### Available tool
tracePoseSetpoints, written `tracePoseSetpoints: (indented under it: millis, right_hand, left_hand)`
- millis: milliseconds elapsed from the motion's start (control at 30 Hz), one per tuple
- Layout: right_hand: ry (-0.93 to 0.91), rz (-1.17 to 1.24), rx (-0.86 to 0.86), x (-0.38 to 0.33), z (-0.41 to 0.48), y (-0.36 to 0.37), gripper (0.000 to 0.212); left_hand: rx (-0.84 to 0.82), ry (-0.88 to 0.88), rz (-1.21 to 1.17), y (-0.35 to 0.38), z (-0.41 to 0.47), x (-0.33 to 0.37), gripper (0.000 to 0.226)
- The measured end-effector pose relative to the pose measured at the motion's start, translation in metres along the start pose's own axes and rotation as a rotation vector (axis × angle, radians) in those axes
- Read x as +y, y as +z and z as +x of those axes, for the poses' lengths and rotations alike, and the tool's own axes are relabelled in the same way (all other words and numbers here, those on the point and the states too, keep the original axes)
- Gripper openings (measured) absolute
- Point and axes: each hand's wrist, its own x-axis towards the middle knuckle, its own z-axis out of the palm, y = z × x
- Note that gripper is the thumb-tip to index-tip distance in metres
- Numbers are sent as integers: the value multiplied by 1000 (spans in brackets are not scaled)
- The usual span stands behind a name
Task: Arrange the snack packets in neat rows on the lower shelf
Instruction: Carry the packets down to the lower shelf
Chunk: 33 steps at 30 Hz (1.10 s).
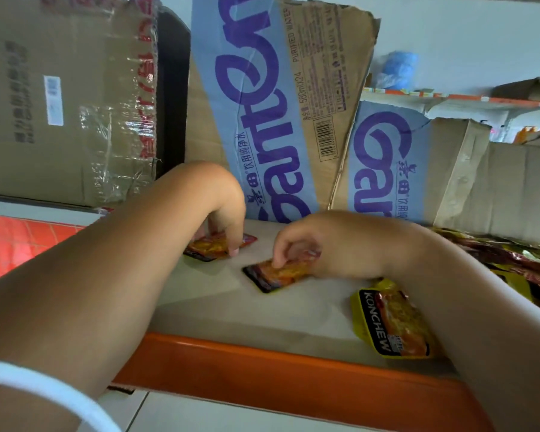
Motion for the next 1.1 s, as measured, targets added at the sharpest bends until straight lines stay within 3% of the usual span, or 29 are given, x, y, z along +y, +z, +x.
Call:
tracePoseSetpoints:
  millis: [67, 133, 200, 333, 500, 667, 933, 1100]
  right_hand:
    - [-37, 56, 82, 3, 1, -2, 31]
    - [6, -74, 156, 6, 0, -6, 23]
    - [54, -138, 86, 9, -1, -8, 19]
    - [124, -178, -99, -1, 3, -10, 12]
    - [213, -236, -237, -25, 8, -23, 9]
    - [510, -419, -208, -52, 26, -6, 54]
    - [536, -464, 19, -106, 54, 32, 34]
    - [590, -386, 94, -159, 93, 57, 44]
  left_hand:
    - [-38, -40, -53, -1, 4, -5, 88]
    - [-90, -69, -73, -1, 7, -5, 105]
    - [-106, -76, -63, 0, 7, -1, 109]
    - [9, -20, 21, 4, -4, 8, 78]
    - [124, 79, 138, 12, -22, 4, 59]
    - [211, 209, 72, 27, -41, -25, 55]
    - [378, 403, -12, 46, -55, -118, 42]
    - [423, 480, -246, 59, -60, -205, 34]
